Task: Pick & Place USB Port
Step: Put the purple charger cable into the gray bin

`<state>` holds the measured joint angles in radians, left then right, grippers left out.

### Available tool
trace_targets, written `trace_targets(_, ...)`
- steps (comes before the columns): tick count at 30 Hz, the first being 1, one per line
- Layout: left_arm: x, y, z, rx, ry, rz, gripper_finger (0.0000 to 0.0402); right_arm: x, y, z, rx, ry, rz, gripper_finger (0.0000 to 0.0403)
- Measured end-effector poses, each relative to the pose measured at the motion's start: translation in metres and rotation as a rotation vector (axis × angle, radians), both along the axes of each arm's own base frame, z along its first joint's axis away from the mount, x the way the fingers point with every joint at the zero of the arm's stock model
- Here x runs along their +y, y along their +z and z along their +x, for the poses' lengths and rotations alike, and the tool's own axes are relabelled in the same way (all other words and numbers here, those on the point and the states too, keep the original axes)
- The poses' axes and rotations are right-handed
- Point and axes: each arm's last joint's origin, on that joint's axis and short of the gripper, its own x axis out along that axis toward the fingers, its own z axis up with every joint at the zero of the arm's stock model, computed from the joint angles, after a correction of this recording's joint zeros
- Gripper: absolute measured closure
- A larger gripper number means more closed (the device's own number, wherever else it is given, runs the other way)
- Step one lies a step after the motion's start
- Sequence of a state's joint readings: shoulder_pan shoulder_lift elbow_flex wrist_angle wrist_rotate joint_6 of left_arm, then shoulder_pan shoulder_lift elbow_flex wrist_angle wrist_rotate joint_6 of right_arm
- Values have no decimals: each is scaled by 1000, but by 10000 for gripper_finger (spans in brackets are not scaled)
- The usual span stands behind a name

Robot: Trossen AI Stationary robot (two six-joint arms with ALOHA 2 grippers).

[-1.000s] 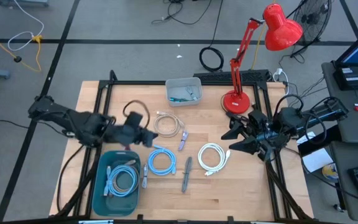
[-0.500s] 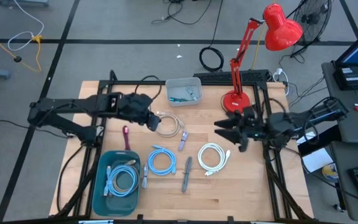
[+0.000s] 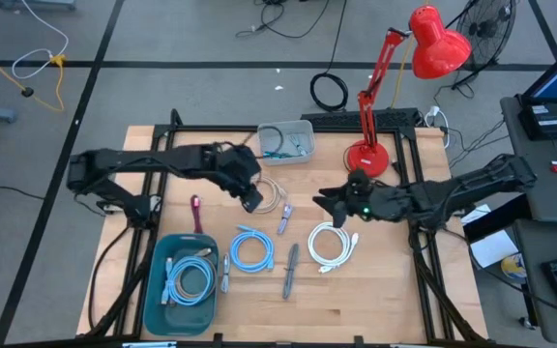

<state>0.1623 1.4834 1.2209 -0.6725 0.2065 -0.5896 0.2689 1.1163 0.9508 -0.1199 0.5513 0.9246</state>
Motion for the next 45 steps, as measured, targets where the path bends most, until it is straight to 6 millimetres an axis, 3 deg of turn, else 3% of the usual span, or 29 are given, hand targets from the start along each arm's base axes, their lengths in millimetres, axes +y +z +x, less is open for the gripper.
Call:
trace_targets(9, -5, -52, 38, 81, -18, -55, 313, -9, -36, -21, 367, -124, 81, 241)
trace_targets(16, -16, -78, 58, 76, -51, -70, 275, -7, -40, -25, 429, -102, 109, 260)
trace_targets(29, -20, -88, 83, 123, -74, 15, 247, -10, -55, -47, 697, -138, 186, 248)
trace_targets(38, -25, -107, 106, 283, -114, 72, 247, -9, -55, -47, 697, -122, 217, 249)
trace_targets(45, -24, -117, 108, 310, -93, 71, 247, -9, -55, -47, 699, -122, 216, 246)
